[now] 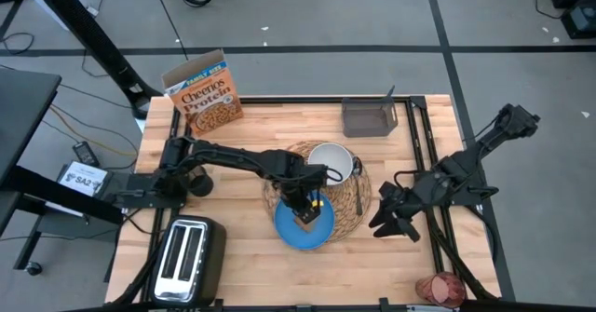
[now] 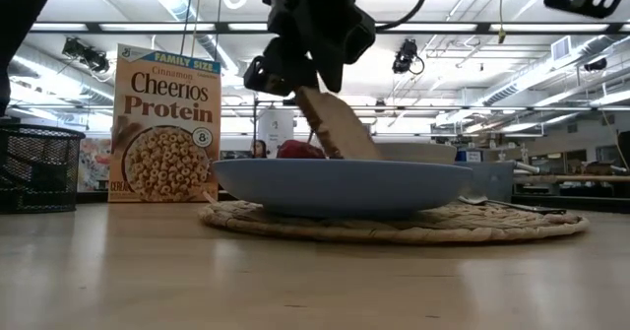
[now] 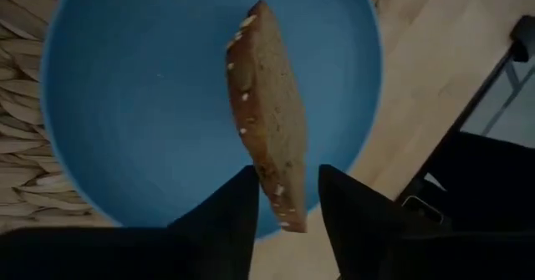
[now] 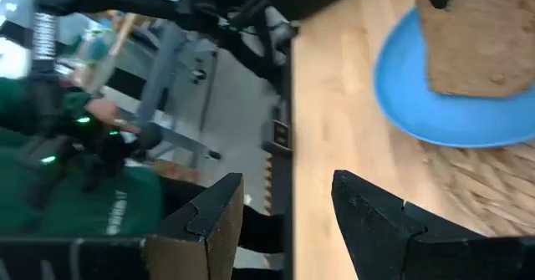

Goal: Arrange a breakfast setting
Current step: Put the toast bread on the blue plate, then move the pink cup with milk to the top right of the table above the brown placemat

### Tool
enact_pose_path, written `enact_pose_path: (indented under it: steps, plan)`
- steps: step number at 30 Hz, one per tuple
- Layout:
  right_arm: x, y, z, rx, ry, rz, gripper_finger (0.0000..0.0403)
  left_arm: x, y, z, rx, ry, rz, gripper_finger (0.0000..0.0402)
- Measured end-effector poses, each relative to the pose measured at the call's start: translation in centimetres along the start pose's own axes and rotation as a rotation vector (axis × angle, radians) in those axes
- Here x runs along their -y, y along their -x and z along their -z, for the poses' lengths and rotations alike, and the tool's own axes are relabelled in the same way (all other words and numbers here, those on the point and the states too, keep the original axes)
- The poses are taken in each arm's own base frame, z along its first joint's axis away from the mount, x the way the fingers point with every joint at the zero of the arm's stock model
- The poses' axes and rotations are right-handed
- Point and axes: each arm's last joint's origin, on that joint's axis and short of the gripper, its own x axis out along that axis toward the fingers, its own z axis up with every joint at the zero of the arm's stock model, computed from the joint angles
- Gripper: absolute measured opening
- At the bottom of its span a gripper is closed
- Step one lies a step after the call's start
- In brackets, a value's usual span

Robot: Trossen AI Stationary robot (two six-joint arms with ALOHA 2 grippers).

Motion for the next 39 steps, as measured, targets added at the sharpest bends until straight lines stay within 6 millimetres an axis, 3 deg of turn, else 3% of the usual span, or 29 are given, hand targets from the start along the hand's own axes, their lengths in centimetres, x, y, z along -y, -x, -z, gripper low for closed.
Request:
enact_pose_path:
  steps: [5,12,16,21,27,32,39]
  plan:
    - [-1.3,1.3,-0.1,-0.047,-0.006,-0.067,0.0191,-0.6,0.6,-0.2,-0.005,0.011,-0.022,0.0152]
    - [-7.2,3.2,-2.2,-0.278,0.207,-0.002,0.0173,-0.5,0.5,0.3,-0.029,0.012,-0.042,0.0154]
    - [-9.8,3.6,-1.9,-0.470,0.282,0.066,0.0170,-1.0,1.7,1.4,-0.098,0.063,-0.091,0.0153]
    - [-12.4,3.7,0.3,-0.719,0.391,0.159,0.0170,0.1,4.9,3.4,-0.047,0.071,-0.087,0.0153]
    - [-13.2,2.5,4.0,-0.887,0.456,0.334,0.0172,2.8,7.5,6.2,0.181,0.024,-0.098,0.0153]
    - [-13.3,-0.1,6.8,-0.975,0.475,0.404,0.0188,4.8,8.1,8.2,0.327,-0.002,-0.090,0.0153]
    - [-12.5,-3.4,9.3,-1.061,0.511,0.518,0.0202,7.4,7.5,11.2,0.384,-0.078,-0.047,0.0153]
